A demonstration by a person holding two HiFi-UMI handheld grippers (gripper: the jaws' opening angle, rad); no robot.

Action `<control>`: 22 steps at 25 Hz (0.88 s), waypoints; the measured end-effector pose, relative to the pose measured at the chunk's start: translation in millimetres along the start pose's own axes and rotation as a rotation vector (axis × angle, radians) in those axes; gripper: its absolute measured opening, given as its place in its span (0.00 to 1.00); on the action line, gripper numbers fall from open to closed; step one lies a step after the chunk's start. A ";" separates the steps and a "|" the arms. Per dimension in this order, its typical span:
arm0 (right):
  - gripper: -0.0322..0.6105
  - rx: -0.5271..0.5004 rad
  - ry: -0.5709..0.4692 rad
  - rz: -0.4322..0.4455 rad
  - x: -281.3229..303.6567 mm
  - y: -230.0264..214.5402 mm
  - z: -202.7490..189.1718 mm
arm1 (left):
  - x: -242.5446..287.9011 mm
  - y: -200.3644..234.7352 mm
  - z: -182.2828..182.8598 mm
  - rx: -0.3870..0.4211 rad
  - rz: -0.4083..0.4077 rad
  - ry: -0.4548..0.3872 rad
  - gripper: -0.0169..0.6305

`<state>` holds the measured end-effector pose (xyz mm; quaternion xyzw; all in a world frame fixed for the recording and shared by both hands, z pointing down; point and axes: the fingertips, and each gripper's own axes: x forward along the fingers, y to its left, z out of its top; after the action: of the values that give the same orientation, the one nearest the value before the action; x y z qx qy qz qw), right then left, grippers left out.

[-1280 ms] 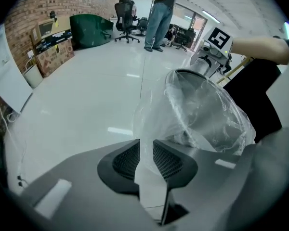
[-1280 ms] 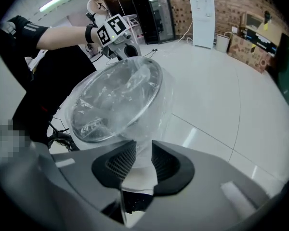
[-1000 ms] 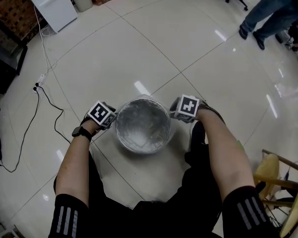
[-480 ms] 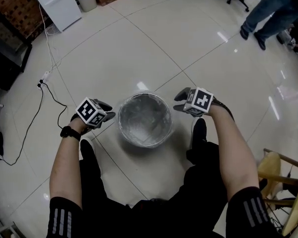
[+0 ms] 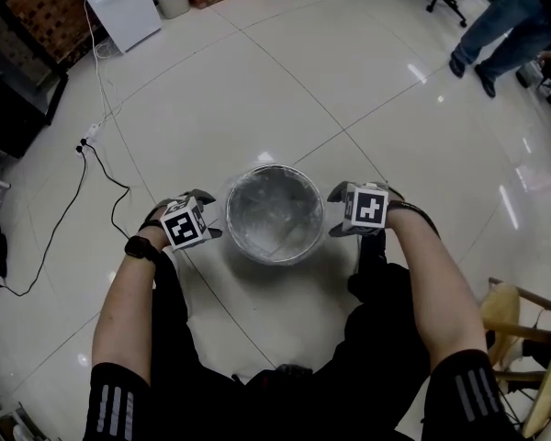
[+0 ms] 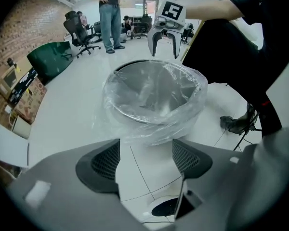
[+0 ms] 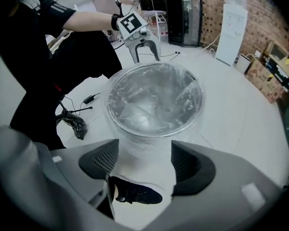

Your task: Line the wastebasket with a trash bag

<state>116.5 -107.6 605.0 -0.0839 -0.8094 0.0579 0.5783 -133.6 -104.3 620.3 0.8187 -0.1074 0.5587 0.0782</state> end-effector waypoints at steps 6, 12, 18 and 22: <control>0.71 0.067 -0.084 0.028 21.9 -2.0 6.1 | 18.1 -11.1 8.5 -0.033 -0.074 -0.038 0.58; 0.72 0.089 -0.093 0.009 42.9 -8.1 4.6 | 39.2 -21.0 10.8 -0.066 -0.110 -0.051 0.58; 0.73 0.147 -0.110 0.016 60.3 -9.6 0.0 | 56.2 -26.5 7.0 -0.074 -0.088 -0.039 0.59; 0.74 0.172 -0.082 0.013 68.6 -11.7 -8.8 | 64.2 -27.7 3.1 -0.089 -0.072 -0.020 0.59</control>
<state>102.3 -105.2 673.7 -0.0367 -0.8240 0.1344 0.5492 -100.9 -84.0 678.8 0.8234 -0.1036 0.5418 0.1335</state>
